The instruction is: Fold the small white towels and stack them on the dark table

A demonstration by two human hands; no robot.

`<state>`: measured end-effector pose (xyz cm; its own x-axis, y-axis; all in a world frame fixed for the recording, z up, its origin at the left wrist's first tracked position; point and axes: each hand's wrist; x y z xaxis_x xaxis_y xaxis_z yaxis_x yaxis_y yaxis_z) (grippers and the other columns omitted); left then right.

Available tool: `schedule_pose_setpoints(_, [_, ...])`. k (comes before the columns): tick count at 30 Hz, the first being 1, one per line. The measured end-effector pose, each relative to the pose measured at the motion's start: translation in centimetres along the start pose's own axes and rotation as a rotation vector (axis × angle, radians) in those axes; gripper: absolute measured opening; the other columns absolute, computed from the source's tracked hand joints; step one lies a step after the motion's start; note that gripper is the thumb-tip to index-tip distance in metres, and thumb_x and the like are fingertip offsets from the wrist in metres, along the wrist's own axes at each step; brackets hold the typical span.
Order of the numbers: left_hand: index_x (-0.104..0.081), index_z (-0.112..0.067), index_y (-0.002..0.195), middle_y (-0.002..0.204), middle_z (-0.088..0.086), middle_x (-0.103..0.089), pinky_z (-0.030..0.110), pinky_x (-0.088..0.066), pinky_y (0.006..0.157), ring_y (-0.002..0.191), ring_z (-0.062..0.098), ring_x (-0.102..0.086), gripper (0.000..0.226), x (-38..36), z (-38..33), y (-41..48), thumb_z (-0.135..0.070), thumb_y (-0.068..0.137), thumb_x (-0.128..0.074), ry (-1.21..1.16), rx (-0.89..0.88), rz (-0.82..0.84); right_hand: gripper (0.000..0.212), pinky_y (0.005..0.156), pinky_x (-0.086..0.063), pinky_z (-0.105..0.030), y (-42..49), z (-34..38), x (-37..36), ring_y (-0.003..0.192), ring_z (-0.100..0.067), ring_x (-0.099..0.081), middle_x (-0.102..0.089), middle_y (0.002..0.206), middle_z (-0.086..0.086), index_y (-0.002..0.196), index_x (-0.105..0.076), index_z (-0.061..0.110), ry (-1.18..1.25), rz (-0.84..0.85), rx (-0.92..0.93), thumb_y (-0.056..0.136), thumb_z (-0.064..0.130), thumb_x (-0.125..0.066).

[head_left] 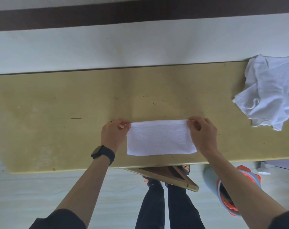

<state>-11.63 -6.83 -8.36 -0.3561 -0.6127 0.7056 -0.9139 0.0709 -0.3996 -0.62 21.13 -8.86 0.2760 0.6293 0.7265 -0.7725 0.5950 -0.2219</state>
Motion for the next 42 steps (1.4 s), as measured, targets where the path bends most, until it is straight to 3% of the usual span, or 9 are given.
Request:
schedule_pose_setpoints(6, [-0.067,-0.033,0.097,0.090,-0.010,-0.062,0.030,-0.051,0.073,0.080,0.009,-0.058,0.009,-0.2,0.1,-0.1,-0.036,0.092,-0.061,0.154,-0.068,0.019,0.019,0.077,-0.039,-0.027,-0.1,0.1,-0.7,0.079,-0.020,-0.054,-0.051,0.110,-0.007,0.113,-0.062,0.013,-0.123,-0.080,0.091,0.095,0.017,-0.062])
schedule_pose_setpoints(12, [-0.061,-0.031,0.105,0.104,-0.011,-0.059,0.034,-0.053,0.076,0.086,0.018,-0.062,0.019,-0.2,-0.4,-0.6,-0.044,0.094,-0.053,0.291,-0.026,0.055,0.026,0.060,-0.043,-0.034,-0.4,-0.1,-2.1,0.075,-0.034,-0.054,-0.059,0.097,-0.016,0.099,-0.064,0.001,-0.492,-0.097,0.382,0.078,-0.014,-0.062])
schedule_pose_setpoints(15, [-0.061,-0.028,0.107,0.108,-0.011,-0.060,0.031,-0.049,0.074,0.088,0.019,-0.063,0.020,0.0,-0.2,-1.5,-0.041,0.093,-0.054,0.299,0.006,0.058,0.009,0.064,-0.032,-0.034,-0.1,1.8,-2.5,0.077,-0.033,-0.052,-0.063,0.094,-0.013,0.094,-0.062,0.006,-0.581,-0.080,0.353,0.088,0.001,-0.059])
schedule_pose_setpoints(19, [-0.061,-0.027,0.108,0.109,-0.008,-0.062,0.033,-0.050,0.080,0.091,0.020,-0.062,0.021,0.1,0.9,-3.5,-0.039,0.093,-0.054,0.280,0.071,0.048,0.025,0.075,-0.042,-0.041,1.3,4.5,-2.8,0.095,-0.035,-0.055,-0.056,0.120,-0.017,0.112,-0.058,0.007,-0.542,-0.017,0.328,0.086,0.004,-0.060])
schedule_pose_setpoints(24, [-0.059,-0.026,0.108,0.105,-0.006,-0.061,0.036,-0.048,0.086,0.090,0.020,-0.059,0.019,0.1,1.6,-5.5,-0.037,0.094,-0.051,0.240,0.139,-0.002,0.020,0.071,-0.042,-0.037,-0.2,6.2,-2.9,0.082,-0.028,-0.053,-0.064,0.090,-0.007,0.096,-0.061,0.011,-0.549,0.064,0.291,0.097,0.025,-0.047])
schedule_pose_setpoints(30, [-0.060,-0.027,0.100,0.100,-0.009,-0.061,0.034,-0.043,0.089,0.095,0.016,-0.057,0.015,-0.1,1.8,-6.9,-0.037,0.092,-0.052,0.222,0.160,0.015,0.042,0.096,-0.036,-0.042,-1.3,6.9,-4.4,0.118,-0.027,-0.050,-0.055,0.134,-0.004,0.135,-0.050,0.014,-0.653,0.178,0.274,0.099,0.033,-0.039])
schedule_pose_setpoints(33, [-0.061,-0.031,0.092,0.097,-0.012,-0.060,0.032,-0.037,0.090,0.099,0.014,-0.055,0.012,-0.7,1.3,-8.2,-0.036,0.089,-0.051,0.233,0.178,0.042,0.053,0.115,-0.014,-0.050,0.6,8.7,-6.4,0.147,-0.019,-0.021,-0.030,0.159,0.003,0.150,-0.033,0.017,-0.659,0.293,0.362,0.101,0.035,-0.035])
schedule_pose_setpoints(36, [-0.061,-0.034,0.090,0.098,-0.013,-0.059,0.032,-0.033,0.094,0.104,0.013,-0.053,0.012,-1.7,0.0,-9.4,-0.037,0.087,-0.049,0.257,0.169,0.100,0.057,0.119,-0.002,-0.054,2.0,9.9,-8.4,0.152,-0.015,-0.001,-0.008,0.165,0.008,0.156,-0.019,0.019,-0.661,0.412,0.453,0.102,0.034,-0.030])
schedule_pose_setpoints(42, [-0.060,-0.023,0.114,0.114,0.000,-0.063,0.037,-0.043,0.092,0.111,0.023,-0.054,0.029,-2.6,-0.1,-10.3,-0.039,0.090,-0.053,0.433,-0.022,0.050,0.049,0.120,-0.020,-0.045,-2.6,6.6,-6.0,0.150,-0.013,-0.019,-0.029,0.161,0.003,0.148,-0.041,0.018,-0.393,0.229,0.535,0.101,0.029,-0.038])
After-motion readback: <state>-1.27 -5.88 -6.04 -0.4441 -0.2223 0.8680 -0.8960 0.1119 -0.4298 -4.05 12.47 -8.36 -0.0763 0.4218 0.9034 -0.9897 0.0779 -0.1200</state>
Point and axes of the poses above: each hand's wrist, its own y-axis towards the middle knuckle, its own x-axis out of the back of the hand, z = x × y
